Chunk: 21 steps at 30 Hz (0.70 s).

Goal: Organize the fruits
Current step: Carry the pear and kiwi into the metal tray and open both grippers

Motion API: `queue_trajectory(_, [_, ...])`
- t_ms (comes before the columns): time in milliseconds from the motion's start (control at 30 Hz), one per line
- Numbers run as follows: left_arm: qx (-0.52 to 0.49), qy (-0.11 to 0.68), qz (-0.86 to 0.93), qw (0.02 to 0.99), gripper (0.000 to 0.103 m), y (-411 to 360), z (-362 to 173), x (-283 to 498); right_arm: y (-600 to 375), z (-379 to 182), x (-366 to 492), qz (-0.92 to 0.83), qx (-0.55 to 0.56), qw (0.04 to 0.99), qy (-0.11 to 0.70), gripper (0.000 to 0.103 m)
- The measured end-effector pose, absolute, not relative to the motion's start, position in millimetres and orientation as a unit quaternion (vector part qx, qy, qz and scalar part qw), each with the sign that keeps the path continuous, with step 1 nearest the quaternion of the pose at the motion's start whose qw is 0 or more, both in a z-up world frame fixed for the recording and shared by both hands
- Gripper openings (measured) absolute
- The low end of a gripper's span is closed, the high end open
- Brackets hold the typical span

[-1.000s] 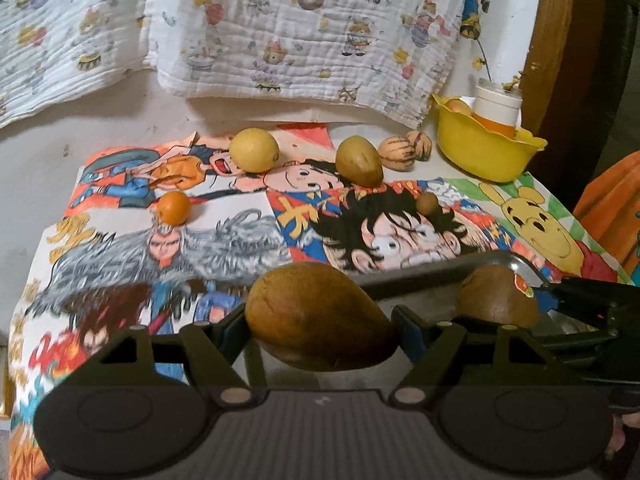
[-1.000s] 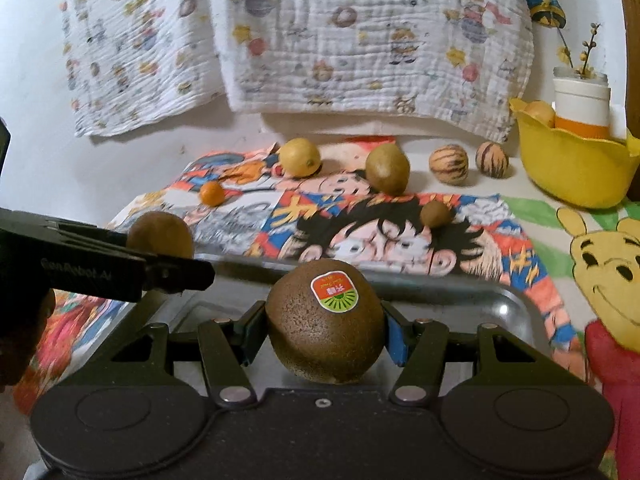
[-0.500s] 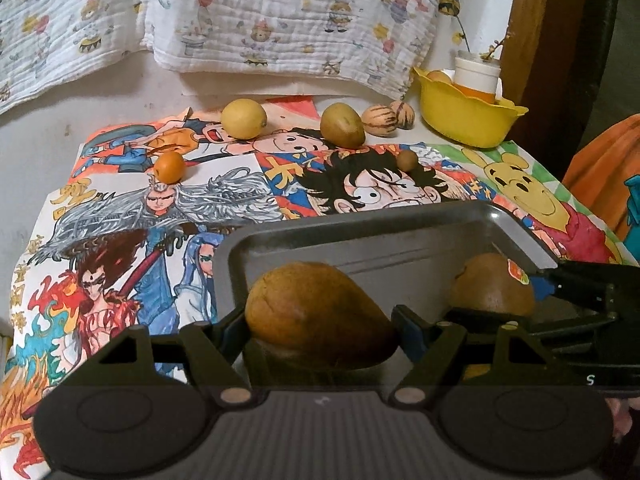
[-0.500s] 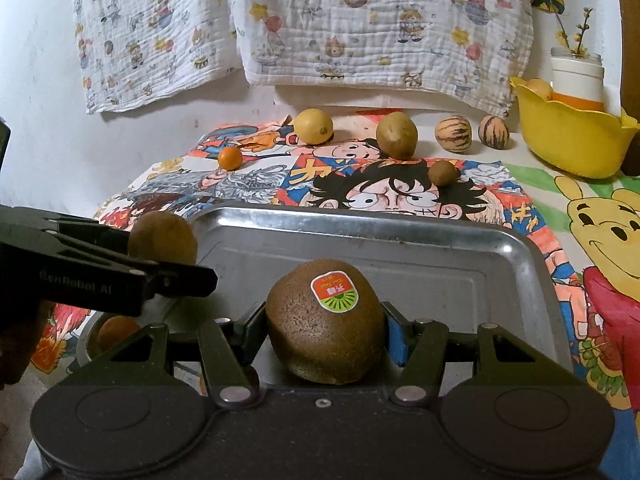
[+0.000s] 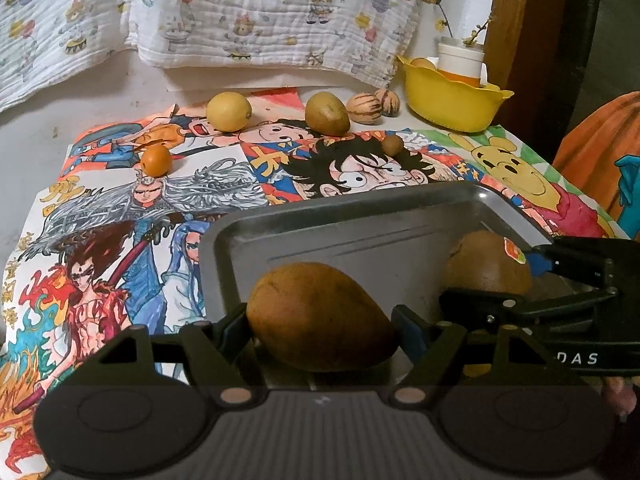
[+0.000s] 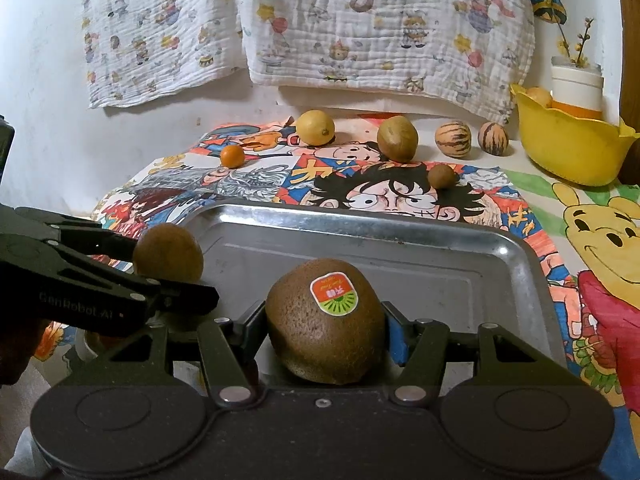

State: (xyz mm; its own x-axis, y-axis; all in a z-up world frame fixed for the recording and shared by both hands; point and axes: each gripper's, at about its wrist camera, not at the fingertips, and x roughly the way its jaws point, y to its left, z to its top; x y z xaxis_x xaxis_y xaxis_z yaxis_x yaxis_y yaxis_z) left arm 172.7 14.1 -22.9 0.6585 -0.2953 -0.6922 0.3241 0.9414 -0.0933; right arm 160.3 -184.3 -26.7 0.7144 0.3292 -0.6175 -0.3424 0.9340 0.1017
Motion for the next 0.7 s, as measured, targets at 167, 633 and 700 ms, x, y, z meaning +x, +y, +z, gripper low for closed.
queue_trajectory(167, [0.025, 0.375, -0.170, 0.911, 0.079, 12.6, -23.2, 170.4, -186.4, -25.7, 155.9, 0.182, -0.014, 0.928, 0.326, 0.063])
queue_trajectory(633, [0.015, 0.356, -0.154, 0.922, 0.084, 24.1, -10.2, 153.3, -192.9, -20.3, 140.2, 0.186, -0.010, 0.931, 0.315, 0.070])
queue_trajectory(700, [0.010, 0.351, -0.152, 0.924, 0.086, 27.7, -8.0, 147.0, -194.6, -18.3, 135.2, 0.190, -0.005, 0.931, 0.312, 0.076])
